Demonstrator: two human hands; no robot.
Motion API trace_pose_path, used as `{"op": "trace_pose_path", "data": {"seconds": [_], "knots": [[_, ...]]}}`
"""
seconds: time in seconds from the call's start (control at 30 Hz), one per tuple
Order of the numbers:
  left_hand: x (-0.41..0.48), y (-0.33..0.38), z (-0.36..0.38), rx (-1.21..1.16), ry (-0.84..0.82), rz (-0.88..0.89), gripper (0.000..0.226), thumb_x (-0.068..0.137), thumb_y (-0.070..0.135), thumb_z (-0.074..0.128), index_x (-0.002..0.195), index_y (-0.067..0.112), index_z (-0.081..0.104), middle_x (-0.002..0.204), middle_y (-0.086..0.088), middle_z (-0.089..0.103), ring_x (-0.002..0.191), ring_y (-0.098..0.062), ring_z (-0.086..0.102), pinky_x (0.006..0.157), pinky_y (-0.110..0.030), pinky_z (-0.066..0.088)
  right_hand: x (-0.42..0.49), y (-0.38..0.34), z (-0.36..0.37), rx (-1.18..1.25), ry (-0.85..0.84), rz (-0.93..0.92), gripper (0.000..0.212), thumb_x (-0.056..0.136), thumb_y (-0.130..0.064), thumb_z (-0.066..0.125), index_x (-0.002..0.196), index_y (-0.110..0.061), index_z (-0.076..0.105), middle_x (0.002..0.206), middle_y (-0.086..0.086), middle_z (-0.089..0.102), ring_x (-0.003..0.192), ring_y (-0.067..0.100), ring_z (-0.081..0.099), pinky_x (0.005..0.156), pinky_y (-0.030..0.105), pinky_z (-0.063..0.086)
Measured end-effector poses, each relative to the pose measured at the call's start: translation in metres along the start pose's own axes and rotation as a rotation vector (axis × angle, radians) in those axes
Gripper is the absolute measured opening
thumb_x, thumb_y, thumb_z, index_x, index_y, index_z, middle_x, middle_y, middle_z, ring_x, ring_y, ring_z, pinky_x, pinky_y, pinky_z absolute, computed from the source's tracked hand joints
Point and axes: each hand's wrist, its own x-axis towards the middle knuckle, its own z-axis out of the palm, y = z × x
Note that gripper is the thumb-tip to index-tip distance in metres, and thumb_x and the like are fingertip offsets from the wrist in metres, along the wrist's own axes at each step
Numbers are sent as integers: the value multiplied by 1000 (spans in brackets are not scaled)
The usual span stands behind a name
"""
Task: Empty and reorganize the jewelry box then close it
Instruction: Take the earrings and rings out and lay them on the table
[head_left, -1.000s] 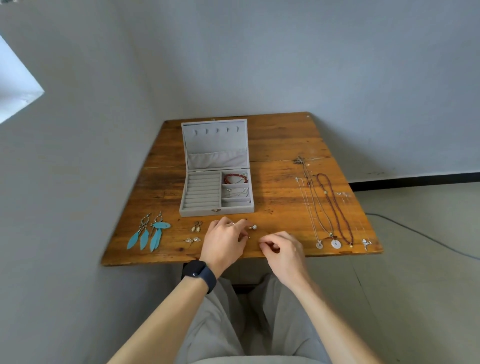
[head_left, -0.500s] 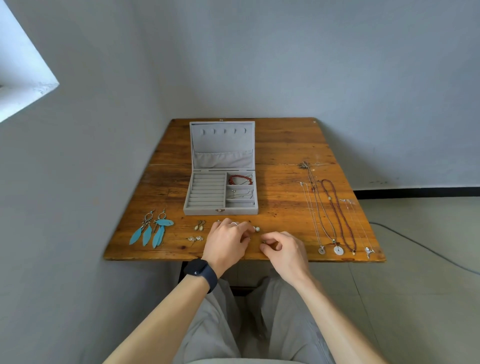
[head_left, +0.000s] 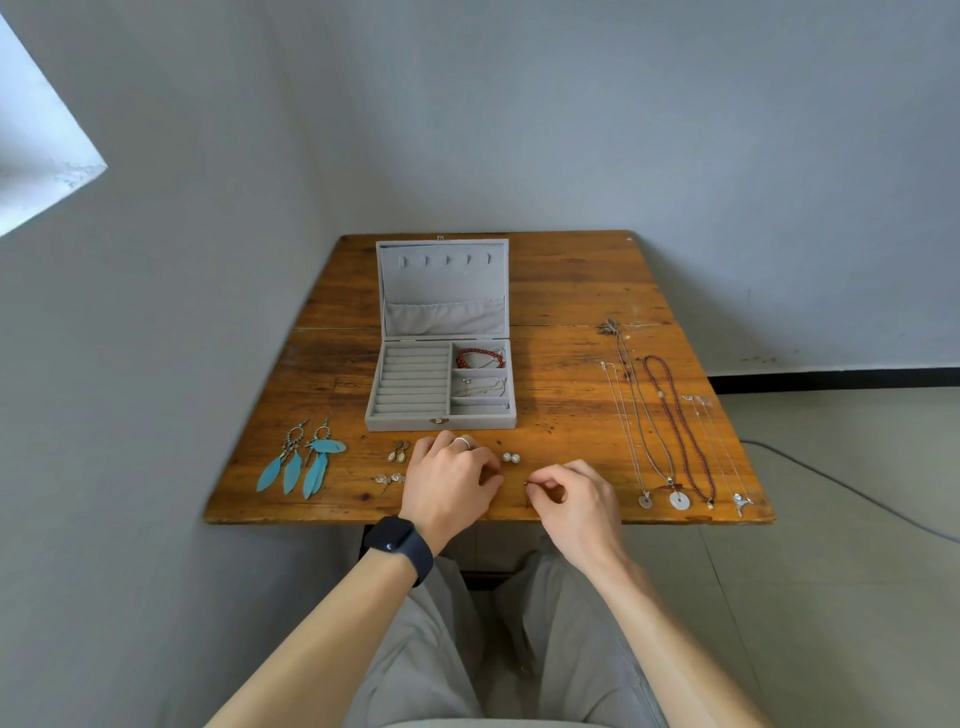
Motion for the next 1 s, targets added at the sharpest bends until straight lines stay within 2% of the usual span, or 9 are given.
{"op": "trace_pose_path", "data": {"seconds": [0.13, 0.33, 0.53, 0.73, 1.0], "knots": [[2, 4, 2, 4, -1, 14, 26, 97, 48, 53, 108, 36, 73, 115, 13, 65, 110, -14, 50, 102, -33, 31, 0, -1, 4, -25, 19, 0, 7, 86, -29, 75, 92, -30, 76, 90, -14, 60, 78, 6, 58, 66, 6, 32], [0, 7, 4, -54, -10, 42, 22, 96, 43, 57, 106, 36, 75, 113, 15, 68, 108, -13, 50, 100, -32, 33, 2, -6, 6, -55, 28, 4, 7, 88, -34, 71, 94, -32, 75, 93, -15, 61, 83, 8, 57, 62, 10, 32], [1, 6, 3, -125, -63, -21, 20, 95, 41, 59, 108, 40, 73, 118, 17, 65, 110, -13, 47, 102, -35, 32, 2, -11, 8, -69, 30, 22, 7, 87, -37, 72, 93, -34, 75, 92, -20, 59, 86, 6, 55, 59, 18, 37], [2, 7, 2, -138, -59, -51, 18, 94, 43, 61, 108, 40, 72, 117, 16, 64, 110, -13, 48, 103, -36, 31, -3, -11, 12, -46, 67, 27, 9, 87, -35, 73, 96, -33, 75, 94, -17, 62, 86, 5, 51, 62, 9, 31], [0, 4, 2, -126, -43, -51, 17, 94, 43, 60, 102, 38, 74, 113, 16, 63, 108, -13, 49, 102, -34, 31, -6, -12, 14, -44, 103, 14, 8, 87, -33, 73, 95, -31, 76, 94, -13, 64, 86, 7, 49, 64, 7, 28]]}}
